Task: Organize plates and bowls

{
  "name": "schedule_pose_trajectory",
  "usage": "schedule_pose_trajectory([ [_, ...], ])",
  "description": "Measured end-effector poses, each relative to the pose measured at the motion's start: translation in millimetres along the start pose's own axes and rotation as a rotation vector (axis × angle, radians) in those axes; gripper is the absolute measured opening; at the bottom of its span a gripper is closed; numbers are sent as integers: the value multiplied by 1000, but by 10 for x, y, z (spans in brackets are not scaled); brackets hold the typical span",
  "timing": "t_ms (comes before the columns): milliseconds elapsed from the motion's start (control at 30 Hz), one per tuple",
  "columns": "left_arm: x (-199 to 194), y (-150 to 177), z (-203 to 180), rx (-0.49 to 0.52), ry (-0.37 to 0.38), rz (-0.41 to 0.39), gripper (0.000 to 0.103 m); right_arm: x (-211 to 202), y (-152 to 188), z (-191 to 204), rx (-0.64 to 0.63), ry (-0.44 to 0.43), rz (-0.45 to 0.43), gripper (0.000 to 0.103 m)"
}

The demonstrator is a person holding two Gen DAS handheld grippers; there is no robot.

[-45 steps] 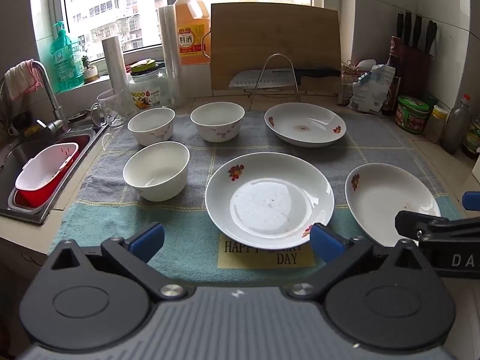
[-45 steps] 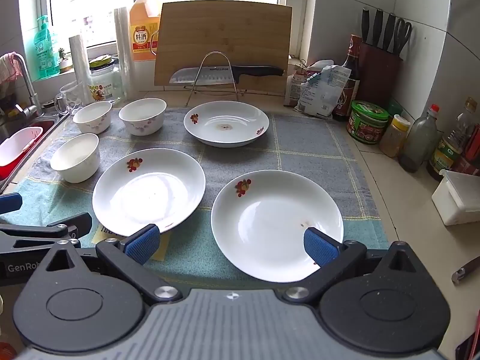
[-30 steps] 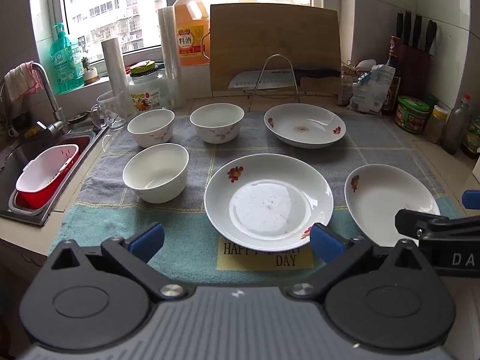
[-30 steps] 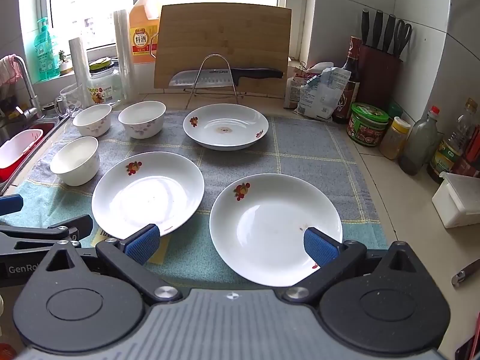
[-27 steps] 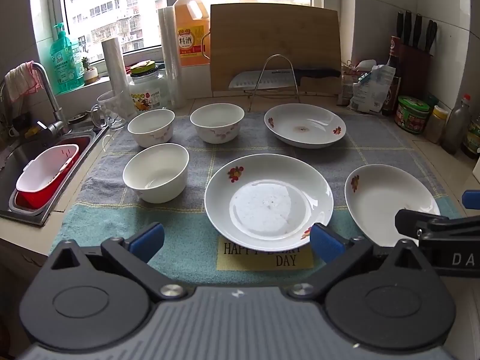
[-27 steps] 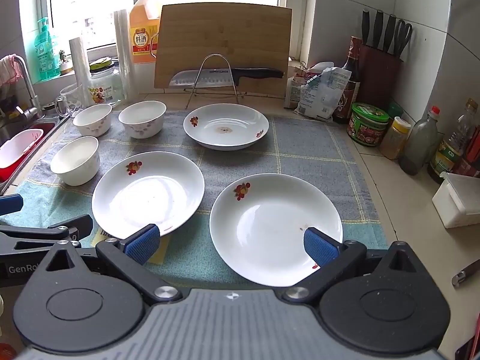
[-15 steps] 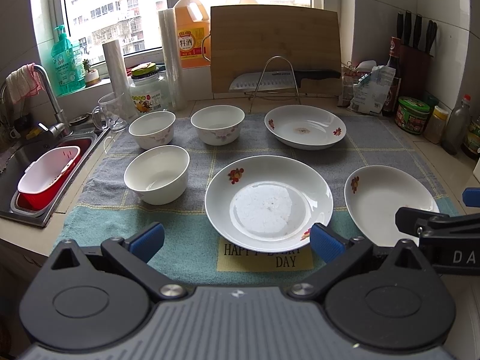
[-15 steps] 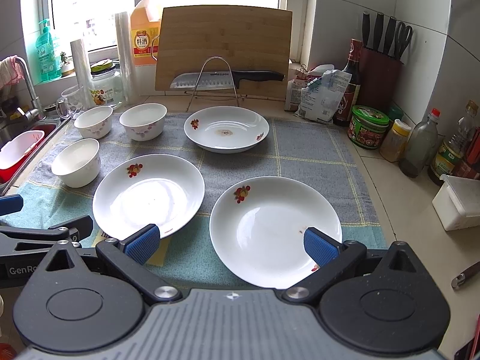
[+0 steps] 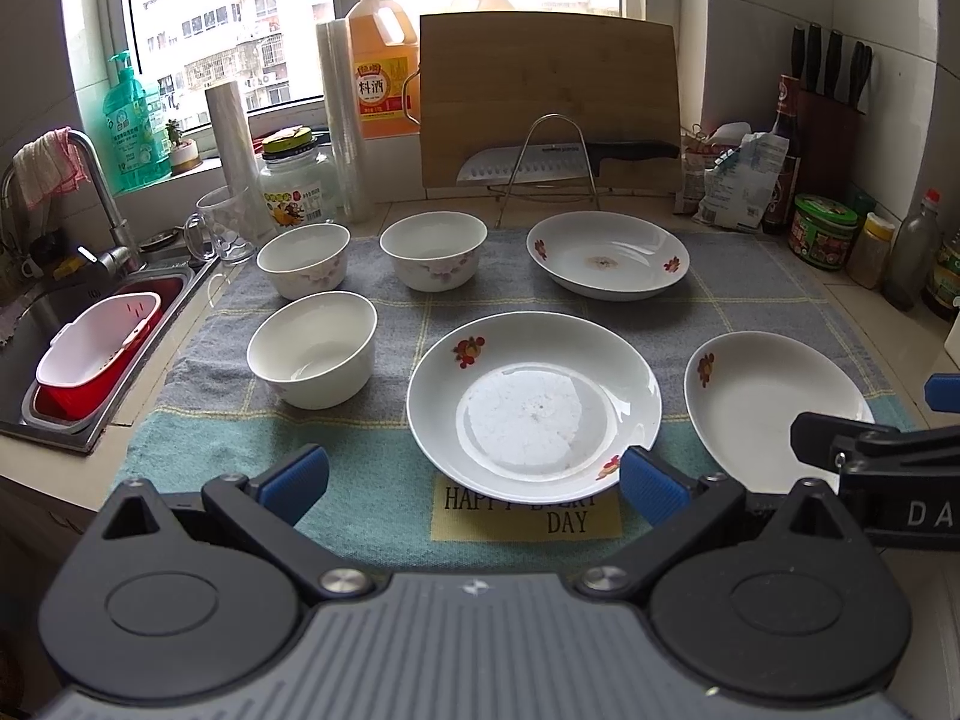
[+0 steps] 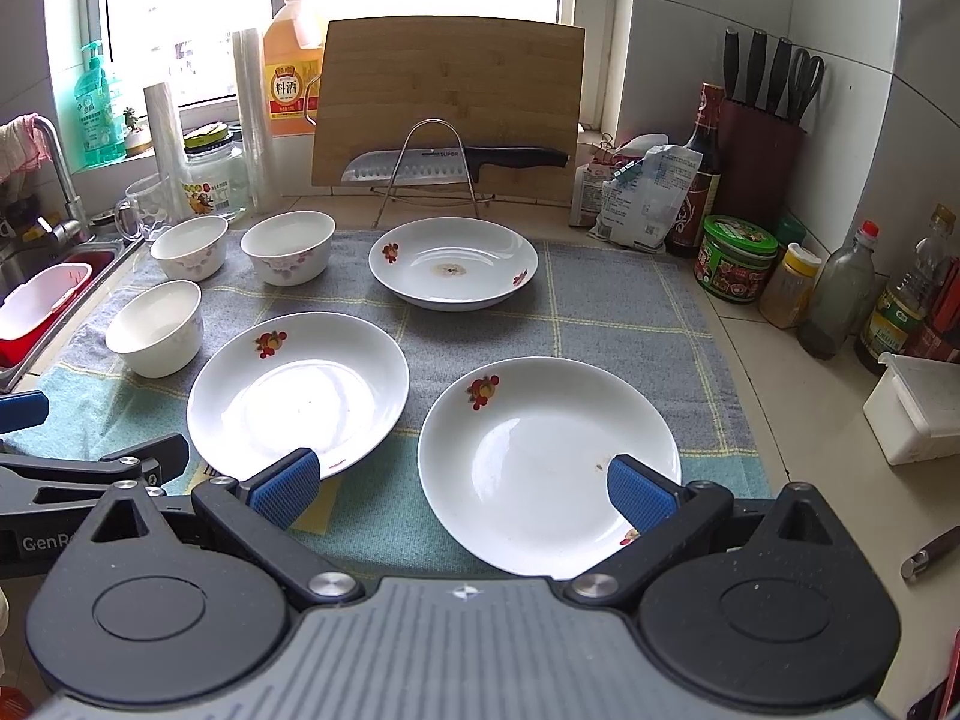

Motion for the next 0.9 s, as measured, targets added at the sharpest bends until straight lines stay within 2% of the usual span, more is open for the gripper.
schedule_pose_trajectory([
  [900,-27,0,-85,6,-4,1,102,-41,20,-76,0,-11,-13,103],
])
Point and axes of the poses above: each gripper's, at about its wrist camera, not at the fingertips, and x roughly the way its jaws point, z to its left, y to its underside, the point moved 1 cm from there along x, roughly the way its jaws point, and after that the axes turned 7 degrees about z, right-handed, at the moved point
